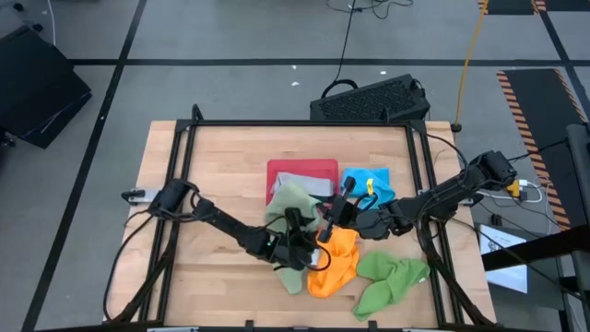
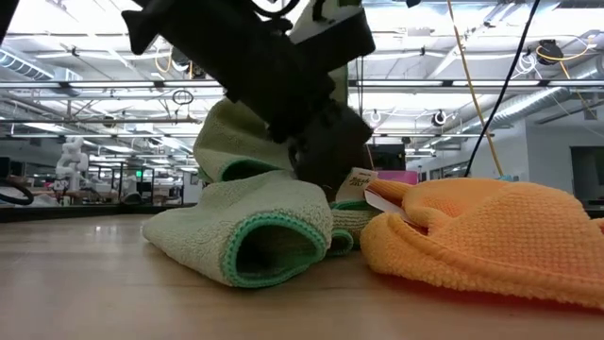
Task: Fold microfiber towels
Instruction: Fold the light green microfiber cloth
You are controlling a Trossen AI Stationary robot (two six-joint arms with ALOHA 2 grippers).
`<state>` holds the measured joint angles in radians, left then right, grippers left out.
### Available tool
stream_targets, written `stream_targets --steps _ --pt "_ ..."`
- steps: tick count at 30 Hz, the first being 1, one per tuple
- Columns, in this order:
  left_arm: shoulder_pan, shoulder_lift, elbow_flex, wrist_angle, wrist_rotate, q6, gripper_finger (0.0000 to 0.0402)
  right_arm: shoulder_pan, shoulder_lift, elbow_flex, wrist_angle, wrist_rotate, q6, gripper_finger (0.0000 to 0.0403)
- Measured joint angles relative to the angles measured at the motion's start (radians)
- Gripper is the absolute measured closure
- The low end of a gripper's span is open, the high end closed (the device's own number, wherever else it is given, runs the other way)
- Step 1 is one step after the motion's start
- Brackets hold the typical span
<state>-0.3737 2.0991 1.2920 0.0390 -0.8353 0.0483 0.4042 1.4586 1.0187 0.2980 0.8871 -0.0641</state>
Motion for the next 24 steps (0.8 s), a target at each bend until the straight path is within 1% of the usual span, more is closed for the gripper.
stream_targets --steps 5,7,10,14,15,19,23,24 --pt "0.024 0.0 0.0 -0.036 0.051 0.0 0.0219 0.0 0.0 0.0 0.013 -0.001 -0.008 0.0401" --pt "0.028 0.0 0.0 -0.056 0.051 -0.009 0.0238 0.0 0.0 0.0 0.011 -0.001 -0.008 0.0401" --pt "0.023 0.0 0.0 -0.074 0.05 -0.008 0.0288 0.001 0.0 0.0 0.011 -0.001 -0.008 0.0401" --pt "0.007 0.0 0.0 -0.109 0.04 -0.009 0.0378 0.013 0.0 0.0 0.003 -0.002 -0.008 0.0401" --pt "0.001 -0.001 0.0 -0.123 0.029 -0.018 0.0388 0.019 0.0 0.0 -0.002 -0.002 -0.007 0.0401" --pt "-0.037 -0.04 0.0 -0.207 0.007 -0.071 0.0393 0.045 0.0 0.0 -0.019 -0.002 0.013 0.0401" --pt "-0.098 -0.115 0.0 -0.341 -0.045 -0.149 0.0396 0.071 0.0 0.0 -0.06 -0.008 0.076 0.0401" --pt "-0.115 -0.139 0.0 -0.383 -0.058 -0.167 0.0396 0.075 0.0 0.0 -0.068 -0.027 0.095 0.0401"
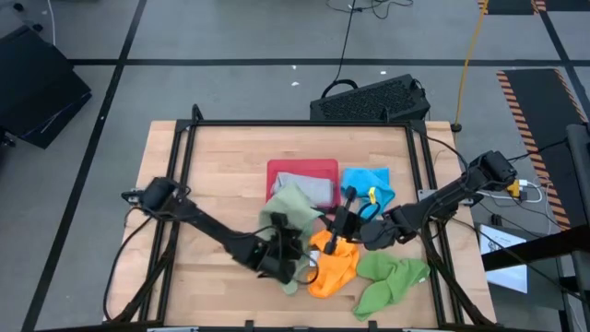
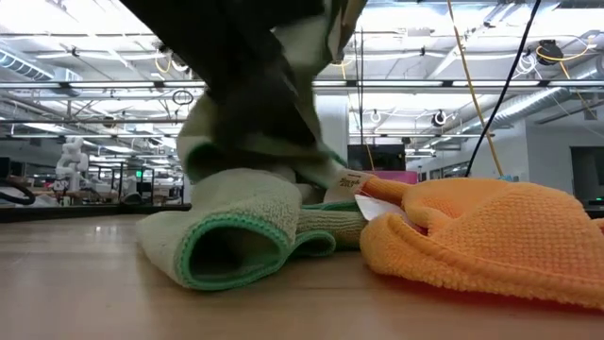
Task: Fold microfiber towels
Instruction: Fold the light green microfiber cloth
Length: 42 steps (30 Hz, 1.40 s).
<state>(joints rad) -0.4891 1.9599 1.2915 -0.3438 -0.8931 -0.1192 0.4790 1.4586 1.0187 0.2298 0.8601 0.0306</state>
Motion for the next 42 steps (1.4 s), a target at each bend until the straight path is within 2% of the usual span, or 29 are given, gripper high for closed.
stream_targets --steps 6,10,12,17,20,23,26,35,39,42 --pt "-0.114 -0.153 0.0 -0.195 -0.025 -0.116 0.0397 0.001 0.0 0.0 0.0 -0.147 0.094 0.0401" --pt "-0.203 -0.265 0.001 -0.268 0.109 -0.16 0.0398 0.001 0.013 0.0 0.026 -0.163 0.131 0.0401" --pt "-0.247 -0.304 0.001 -0.302 0.152 -0.183 0.0397 0.001 0.038 0.0 0.058 -0.204 0.134 0.0401" --pt "-0.315 -0.34 0.0 -0.51 0.087 -0.357 0.0396 -0.007 0.122 0.0 0.166 -0.264 0.125 0.0401" --pt "-0.317 -0.338 -0.047 -0.546 0.084 -0.48 0.0395 -0.014 0.156 0.0 0.171 -0.262 0.13 0.0401" --pt "-0.31 -0.338 -0.133 -0.468 0.1 -0.545 0.0394 -0.016 0.176 0.0 0.126 -0.261 0.155 0.0401" --pt "-0.303 -0.337 -0.23 -0.329 0.137 -0.547 0.0381 -0.024 0.18 0.0 0.052 -0.263 0.179 0.0401" --pt "-0.305 -0.337 -0.442 0.091 0.177 -0.481 0.0267 -0.066 0.18 0.0 -0.021 -0.263 0.22 0.0401" --pt "-0.305 -0.337 -0.495 0.23 0.203 -0.441 0.0228 -0.093 0.18 0.0 -0.015 -0.263 0.22 0.0401" --pt "-0.32 -0.337 -0.503 0.26 0.243 -0.439 0.021 -0.111 0.18 0.0 -0.022 -0.267 0.241 0.0401"
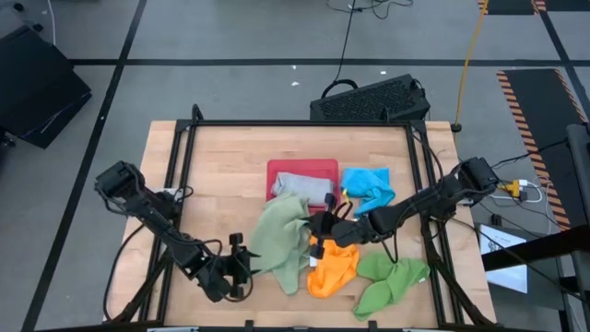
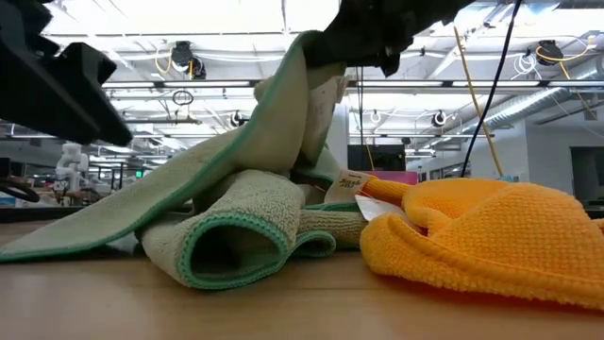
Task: Fold microfiber towels
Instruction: Fold the light green microfiber cloth
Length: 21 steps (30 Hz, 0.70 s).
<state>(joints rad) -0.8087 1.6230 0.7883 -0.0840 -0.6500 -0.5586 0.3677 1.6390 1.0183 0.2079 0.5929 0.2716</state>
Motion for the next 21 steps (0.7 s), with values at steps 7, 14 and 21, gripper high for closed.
stream_targets --steps 7,14,21 --pt "-0.114 0.0 0.0 -0.018 0.075 0.012 0.0202 -0.039 0.0 0.0 -0.011 -0.053 0.005 0.0401" --pt "-0.119 0.043 0.0 -0.028 0.099 0.14 0.0201 -0.066 0.0 0.0 -0.003 -0.1 0.017 0.0401" --pt "-0.063 0.145 0.001 0.035 0.175 0.231 0.0201 -0.067 0.0 0.0 -0.003 -0.099 0.031 0.0401"
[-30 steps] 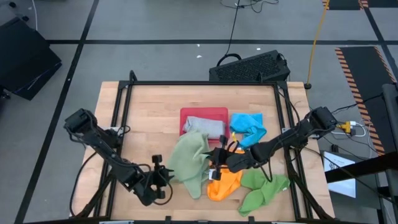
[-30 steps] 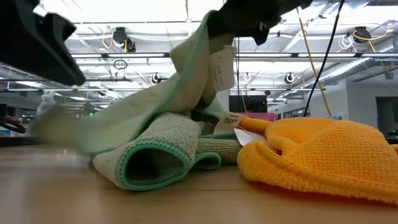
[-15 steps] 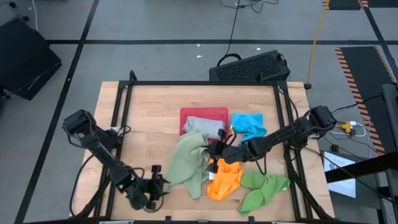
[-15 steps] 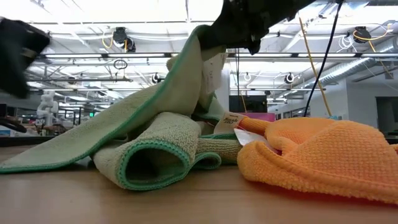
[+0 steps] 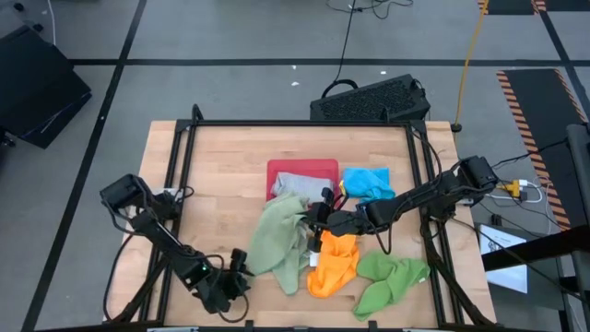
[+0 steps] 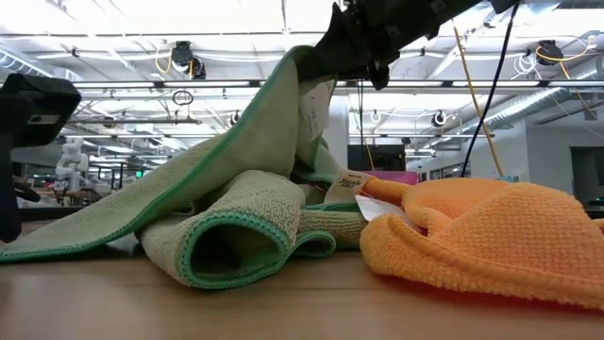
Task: Fold microfiber towels
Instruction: Fold the light green microfiber cloth
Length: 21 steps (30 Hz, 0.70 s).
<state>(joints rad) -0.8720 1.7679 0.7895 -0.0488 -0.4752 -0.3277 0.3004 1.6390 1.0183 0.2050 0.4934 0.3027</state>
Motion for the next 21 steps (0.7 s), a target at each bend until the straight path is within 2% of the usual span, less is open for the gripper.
stream_targets --steps 9,13,18,21 --pt "0.077 0.004 0.004 -0.071 0.086 -0.084 0.0209 0.0 0.0 0.0 0.0 0.0 0.0 0.0401" --pt "0.124 0.003 0.006 -0.145 0.12 -0.127 0.0267 0.005 0.0 0.0 -0.01 -0.012 -0.008 0.0401" --pt "0.149 0.0 0.005 -0.157 0.134 -0.097 0.0376 0.01 0.0 0.0 -0.028 -0.055 -0.008 0.0401" --pt "0.152 -0.027 0.0 -0.182 0.107 -0.091 0.039 0.015 0.0 0.0 -0.039 -0.054 -0.016 0.0401"
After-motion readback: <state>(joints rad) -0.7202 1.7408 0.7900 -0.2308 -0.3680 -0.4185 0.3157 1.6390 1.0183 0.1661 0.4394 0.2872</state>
